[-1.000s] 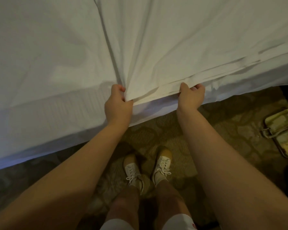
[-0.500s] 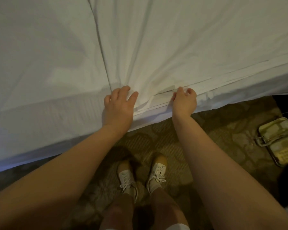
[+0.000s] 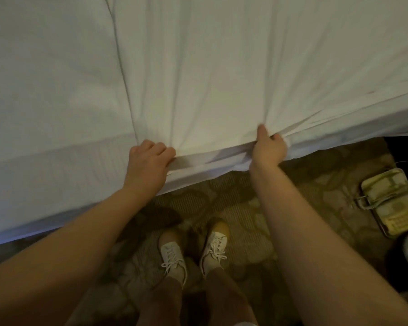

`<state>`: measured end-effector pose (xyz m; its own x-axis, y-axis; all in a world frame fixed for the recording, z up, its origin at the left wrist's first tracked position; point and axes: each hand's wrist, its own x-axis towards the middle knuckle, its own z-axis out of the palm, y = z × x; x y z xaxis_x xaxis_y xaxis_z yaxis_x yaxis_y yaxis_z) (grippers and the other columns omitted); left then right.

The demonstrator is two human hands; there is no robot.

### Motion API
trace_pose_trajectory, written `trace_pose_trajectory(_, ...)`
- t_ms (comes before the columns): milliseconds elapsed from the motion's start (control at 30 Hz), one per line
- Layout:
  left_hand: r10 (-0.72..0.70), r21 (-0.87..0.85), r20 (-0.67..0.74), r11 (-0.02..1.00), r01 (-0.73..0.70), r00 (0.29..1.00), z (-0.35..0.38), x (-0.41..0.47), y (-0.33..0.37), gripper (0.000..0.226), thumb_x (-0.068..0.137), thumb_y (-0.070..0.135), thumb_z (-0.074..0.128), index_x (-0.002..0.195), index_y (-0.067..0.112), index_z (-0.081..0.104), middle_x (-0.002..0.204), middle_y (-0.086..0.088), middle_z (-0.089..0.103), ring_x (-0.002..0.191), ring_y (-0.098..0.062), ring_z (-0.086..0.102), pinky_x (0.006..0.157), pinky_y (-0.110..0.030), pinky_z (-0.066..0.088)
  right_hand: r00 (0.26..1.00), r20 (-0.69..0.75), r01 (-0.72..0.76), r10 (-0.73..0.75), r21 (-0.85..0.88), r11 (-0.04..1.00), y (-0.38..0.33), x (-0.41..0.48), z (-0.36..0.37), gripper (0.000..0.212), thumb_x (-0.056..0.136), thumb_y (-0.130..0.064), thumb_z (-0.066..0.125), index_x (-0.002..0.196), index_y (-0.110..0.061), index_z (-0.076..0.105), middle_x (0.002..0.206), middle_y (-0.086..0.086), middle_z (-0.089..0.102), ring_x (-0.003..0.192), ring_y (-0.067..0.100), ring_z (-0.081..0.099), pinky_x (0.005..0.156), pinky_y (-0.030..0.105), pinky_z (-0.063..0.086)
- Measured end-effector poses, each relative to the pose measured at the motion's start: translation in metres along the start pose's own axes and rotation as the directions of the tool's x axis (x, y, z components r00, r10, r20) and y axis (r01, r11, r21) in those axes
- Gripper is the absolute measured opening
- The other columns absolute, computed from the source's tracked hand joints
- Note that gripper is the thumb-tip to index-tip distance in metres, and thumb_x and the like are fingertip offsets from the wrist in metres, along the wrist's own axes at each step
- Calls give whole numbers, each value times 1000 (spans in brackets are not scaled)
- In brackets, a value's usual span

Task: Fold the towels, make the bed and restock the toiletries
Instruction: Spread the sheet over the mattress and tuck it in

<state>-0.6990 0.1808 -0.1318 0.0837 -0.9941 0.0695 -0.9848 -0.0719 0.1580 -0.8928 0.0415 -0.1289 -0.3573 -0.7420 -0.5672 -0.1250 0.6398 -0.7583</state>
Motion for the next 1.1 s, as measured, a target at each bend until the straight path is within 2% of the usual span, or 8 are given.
trace_pose_trajectory(100,-59,79,171,996,46,983,4,1,4,9,79,14,62,72,9,59,67,-9,57,65,-29,53,60,-32,32,1000,28,-7,10,-100,995,13,0,-9,18,91,-22,60,96,-5,62,79,0,62,74,13,58,73,25,49)
trace_pose_trajectory(233,-113,104,308,991,85,945,-4,-2,21,23,83,38,53,80,16,55,76,-5,54,72,-26,52,66,-33,30,1000,-14,6,-7,-41,999,-15,21,-29,26,93,-23,56,116,-12,53,99,1,59,95,19,57,84,28,46)
trace_pose_trajectory(367,-139,28,301,990,137,943,-3,43,80,32,88,41,53,108,16,57,104,-8,58,91,-27,56,75,-36,40,989,28,-145,143,105,984,-57,68,-58,54,95,-28,52,143,-14,32,114,1,49,103,19,50,93,32,43)
trace_pose_trajectory(567,-175,-43,322,979,199,931,26,150,193,50,92,45,46,135,19,37,137,-7,42,117,-25,46,96,-37,42,975,106,-221,194,411,884,-108,166,-98,54,90,-18,62,139,-15,39,121,4,57,104,21,59,96,37,50)
trace_pose_trajectory(700,-187,-11,320,979,201,929,41,214,258,54,88,44,53,133,19,37,137,-8,42,119,-27,45,95,-39,43,962,153,-274,227,502,821,-147,240,-142,61,89,-15,64,142,-18,36,120,4,59,100,22,62,92,42,53)
trace_pose_trajectory(800,-188,24,323,981,190,928,48,256,301,57,86,42,53,135,19,37,139,-8,39,124,-27,40,97,-41,37,953,128,-302,276,496,814,-177,291,-173,55,85,-20,70,135,-13,47,115,4,63,97,22,63,89,41,54)
trace_pose_trajectory(933,-172,37,350,985,170,921,55,291,347,66,86,43,55,141,19,30,147,-11,30,132,-31,33,102,-44,33,953,63,-294,298,443,847,-199,334,-211,55,85,-26,70,133,-11,47,120,5,60,100,22,61,90,35,53)
trace_pose_trajectory(1100,-101,-39,297,992,118,950,69,332,396,69,78,35,68,137,12,42,137,-18,44,120,-38,46,91,-47,41,968,79,-246,237,448,860,-223,379,-239,59,84,-26,71,135,-11,45,119,3,60,101,21,60,91,34,52)
